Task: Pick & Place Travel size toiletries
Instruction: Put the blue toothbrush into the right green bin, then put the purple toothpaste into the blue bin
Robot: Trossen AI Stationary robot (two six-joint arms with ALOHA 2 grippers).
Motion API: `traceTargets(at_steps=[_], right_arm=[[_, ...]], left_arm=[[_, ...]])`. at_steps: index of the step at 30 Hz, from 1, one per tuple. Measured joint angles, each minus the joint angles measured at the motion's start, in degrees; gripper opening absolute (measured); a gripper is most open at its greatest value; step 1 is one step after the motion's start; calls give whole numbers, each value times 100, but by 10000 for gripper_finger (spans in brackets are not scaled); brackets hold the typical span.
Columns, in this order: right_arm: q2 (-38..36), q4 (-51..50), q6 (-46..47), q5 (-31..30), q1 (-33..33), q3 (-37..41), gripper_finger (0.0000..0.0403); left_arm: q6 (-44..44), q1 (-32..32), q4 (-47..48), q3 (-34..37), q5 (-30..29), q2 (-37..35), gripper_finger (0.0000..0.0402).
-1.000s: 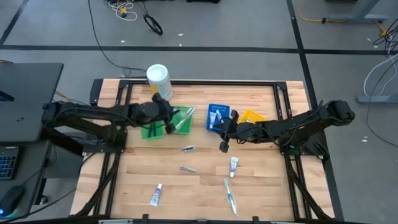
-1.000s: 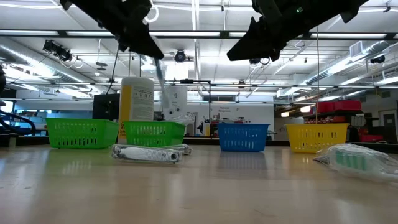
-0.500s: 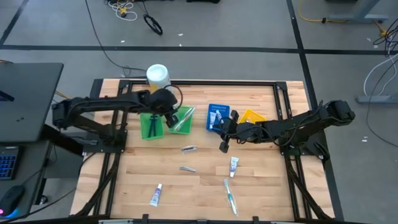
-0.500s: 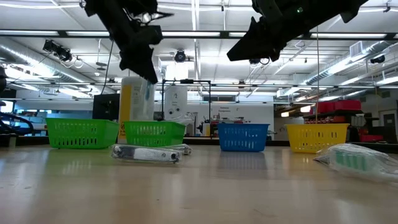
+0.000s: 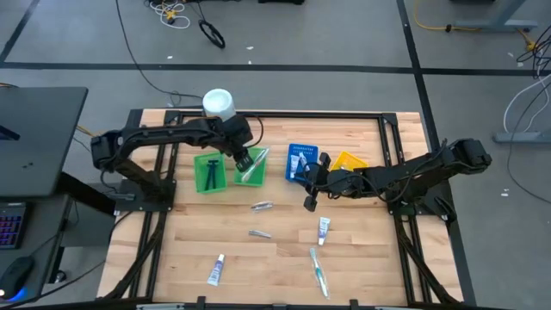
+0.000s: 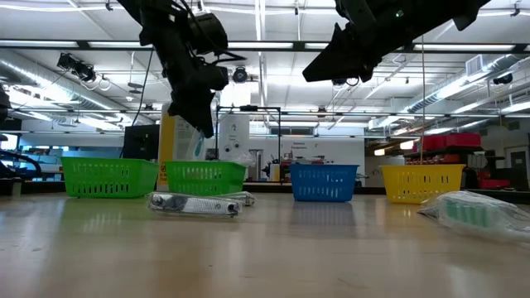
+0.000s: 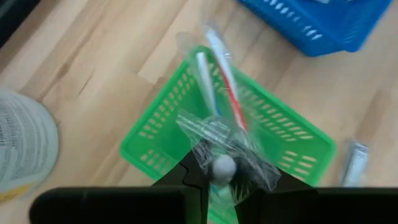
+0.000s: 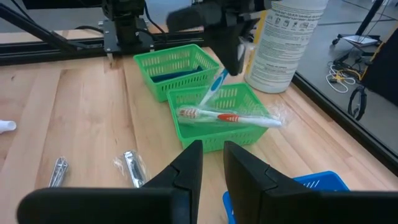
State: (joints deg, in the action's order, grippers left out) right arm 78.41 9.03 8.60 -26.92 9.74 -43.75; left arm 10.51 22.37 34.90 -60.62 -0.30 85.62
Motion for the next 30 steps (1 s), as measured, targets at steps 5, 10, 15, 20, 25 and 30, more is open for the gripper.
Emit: traceTargets(at_steps=[5, 10, 15, 20, 25, 30], right_arm=[[0, -27, -2, 7, 0, 0, 75], [0, -56, -2, 9, 0, 0, 75], [-1, -163, -1, 9, 0, 0, 75], [0, -167, -2, 9, 0, 0, 75], [0, -235, 68, 7, 0, 0, 75], [0, -360, 176, 219, -3, 0, 75]], left_arm=[[-90, 90, -137, -2, -318, 93, 68], [-341, 99, -328, -2, -324, 108, 89], [-545, 99, -388, 0, -100, 192, 117], [-784, 99, -649, 4, -130, 246, 142], [-773, 99, -608, 0, -223, 158, 150], [-955, 6, -532, 0, 150, -154, 138]])
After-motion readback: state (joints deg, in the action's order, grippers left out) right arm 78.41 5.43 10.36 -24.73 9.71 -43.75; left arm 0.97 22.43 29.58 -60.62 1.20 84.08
